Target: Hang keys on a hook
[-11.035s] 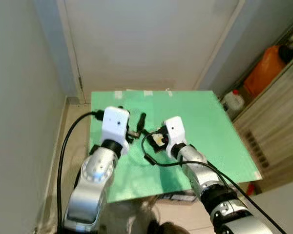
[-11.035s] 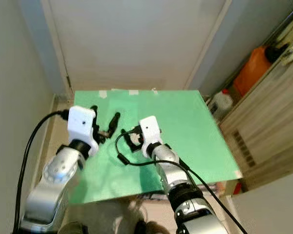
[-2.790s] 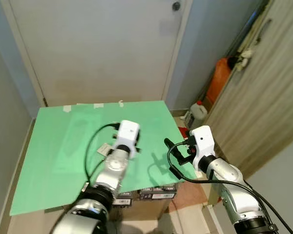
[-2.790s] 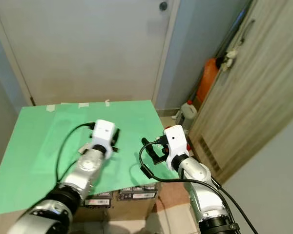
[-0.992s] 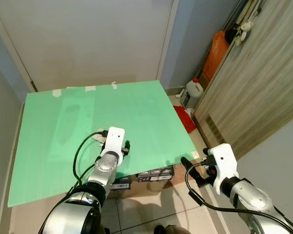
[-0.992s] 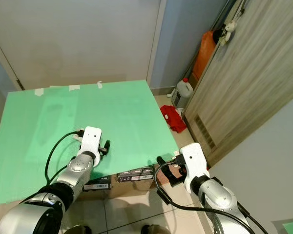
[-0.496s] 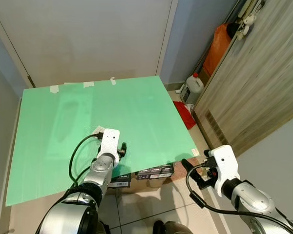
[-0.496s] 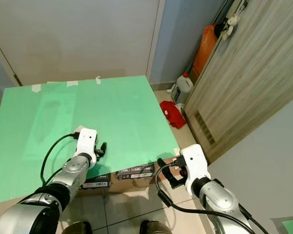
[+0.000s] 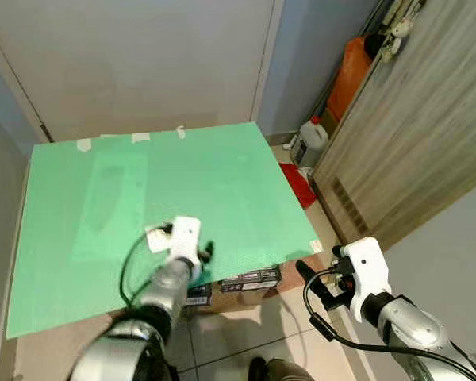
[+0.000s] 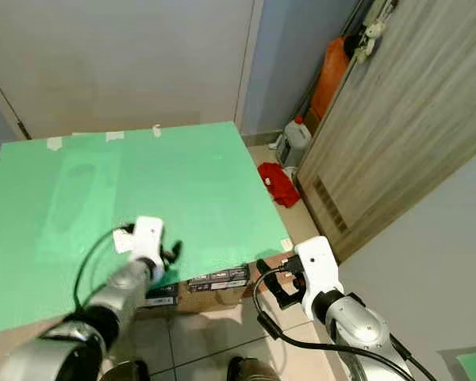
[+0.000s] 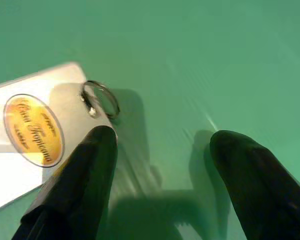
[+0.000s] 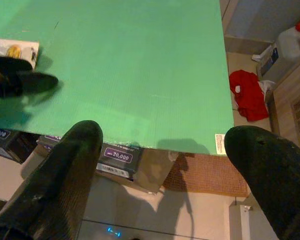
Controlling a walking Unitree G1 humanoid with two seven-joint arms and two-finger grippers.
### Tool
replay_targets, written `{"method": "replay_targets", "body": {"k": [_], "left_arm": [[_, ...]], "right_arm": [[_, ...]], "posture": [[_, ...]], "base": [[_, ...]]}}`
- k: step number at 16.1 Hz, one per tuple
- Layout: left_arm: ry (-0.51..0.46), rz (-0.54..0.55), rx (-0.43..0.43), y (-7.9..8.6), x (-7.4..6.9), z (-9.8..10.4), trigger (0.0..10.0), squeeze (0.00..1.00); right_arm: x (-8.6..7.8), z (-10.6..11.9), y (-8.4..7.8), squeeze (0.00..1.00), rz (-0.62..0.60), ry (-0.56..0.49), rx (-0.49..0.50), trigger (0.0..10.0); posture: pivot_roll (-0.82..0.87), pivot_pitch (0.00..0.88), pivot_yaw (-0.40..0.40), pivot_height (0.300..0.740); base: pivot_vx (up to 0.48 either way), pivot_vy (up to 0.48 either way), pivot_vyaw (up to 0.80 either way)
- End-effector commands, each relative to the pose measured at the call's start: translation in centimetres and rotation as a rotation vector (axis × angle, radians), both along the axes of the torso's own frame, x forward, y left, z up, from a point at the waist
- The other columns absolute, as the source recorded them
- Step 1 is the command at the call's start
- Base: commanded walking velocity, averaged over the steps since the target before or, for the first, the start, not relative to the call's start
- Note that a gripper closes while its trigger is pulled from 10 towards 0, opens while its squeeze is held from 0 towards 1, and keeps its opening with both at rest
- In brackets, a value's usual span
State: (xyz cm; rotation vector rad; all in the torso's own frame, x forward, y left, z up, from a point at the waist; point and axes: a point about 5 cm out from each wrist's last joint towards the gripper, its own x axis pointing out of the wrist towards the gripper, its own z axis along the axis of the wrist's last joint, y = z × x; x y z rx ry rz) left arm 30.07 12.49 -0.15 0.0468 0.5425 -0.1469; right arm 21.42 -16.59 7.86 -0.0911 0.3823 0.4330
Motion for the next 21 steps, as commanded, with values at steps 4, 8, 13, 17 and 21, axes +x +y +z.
{"method": "replay_targets", "body": {"k": [4,8,13,17,21], "left_arm": [[0.067,-0.035,-0.008,-1.1,-2.5,-2.1,10.0,0.00],[-0.109,-0.091,0.070,-1.5,0.2,0.9,10.0,0.00],[-0.252,-0.089,0.181,-0.1,2.1,3.4,10.0,0.00],[-0.229,-0.065,0.191,1.1,1.8,2.9,10.0,0.00],[-0.191,-0.017,0.207,2.8,2.0,2.8,10.0,0.00]], "right_arm": [[-0.2,0.0,-0.6,0.00,-0.029,0.006,-0.007,10.0],[0.0,0.0,-0.6,0.00,-0.030,0.004,-0.006,10.0],[0.1,0.1,-0.6,0.00,-0.032,0.000,-0.005,10.0],[0.2,0.1,-0.5,0.00,-0.029,0.002,-0.004,10.0],[-0.3,0.2,-1.0,0.00,-0.031,0.008,-0.013,10.0]], "posture": [[-0.23,0.161,-0.099,0.732],[-0.23,0.156,-0.098,0.732],[-0.22,0.155,-0.097,0.732],[-0.23,0.159,-0.103,0.732],[-0.25,0.169,-0.112,0.732]], "base": [[0.000,0.000,0.00],[0.000,0.000,0.00],[0.000,0.000,0.00],[0.000,0.000,0.00],[0.000,0.000,0.00]]}}
